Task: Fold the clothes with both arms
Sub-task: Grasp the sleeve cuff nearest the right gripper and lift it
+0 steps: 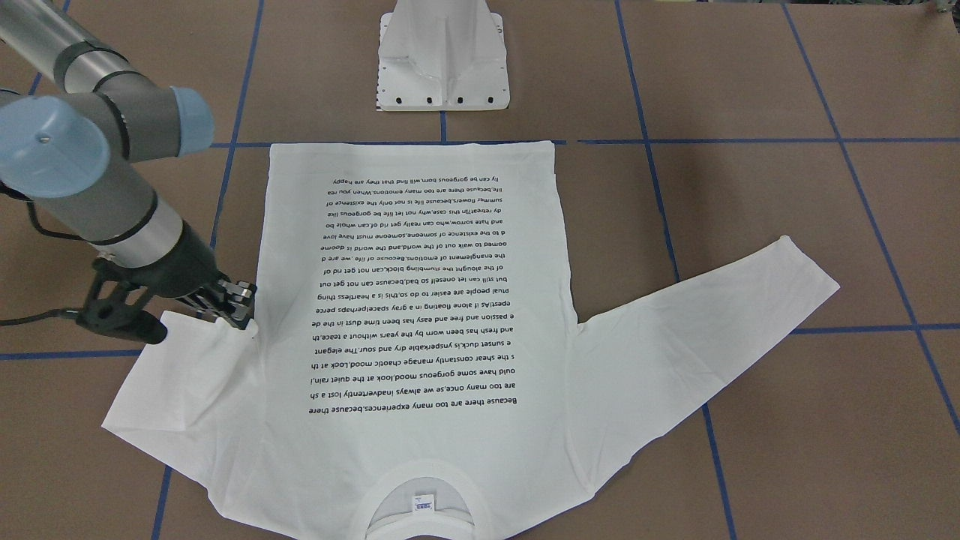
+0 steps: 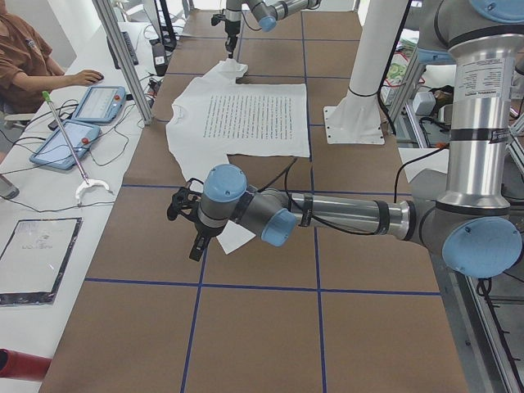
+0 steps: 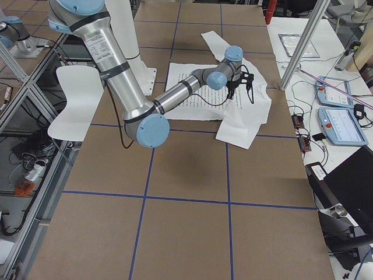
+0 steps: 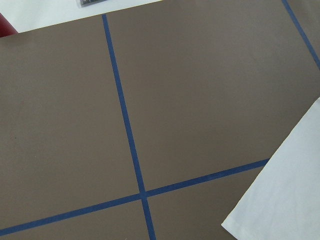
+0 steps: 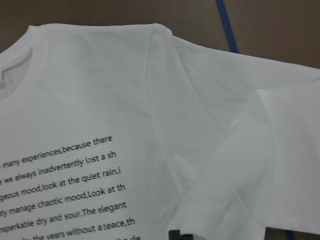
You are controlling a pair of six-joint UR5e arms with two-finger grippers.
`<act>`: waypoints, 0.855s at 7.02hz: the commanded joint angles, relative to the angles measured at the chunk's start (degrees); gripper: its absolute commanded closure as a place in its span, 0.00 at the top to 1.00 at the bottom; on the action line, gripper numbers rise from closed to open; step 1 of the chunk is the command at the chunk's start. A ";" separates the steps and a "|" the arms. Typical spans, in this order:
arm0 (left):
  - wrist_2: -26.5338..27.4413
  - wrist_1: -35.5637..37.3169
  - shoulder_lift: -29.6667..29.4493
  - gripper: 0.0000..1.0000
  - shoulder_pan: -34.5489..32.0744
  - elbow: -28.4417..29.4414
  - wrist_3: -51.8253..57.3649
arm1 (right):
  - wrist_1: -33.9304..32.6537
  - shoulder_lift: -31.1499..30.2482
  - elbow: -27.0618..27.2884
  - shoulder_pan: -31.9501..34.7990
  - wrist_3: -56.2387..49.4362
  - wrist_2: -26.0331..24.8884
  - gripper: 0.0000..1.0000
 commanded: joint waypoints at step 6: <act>-0.23 -0.29 -0.06 1.00 0.04 0.21 0.00 | 9.62 23.55 -22.26 -14.39 10.38 -15.84 0.00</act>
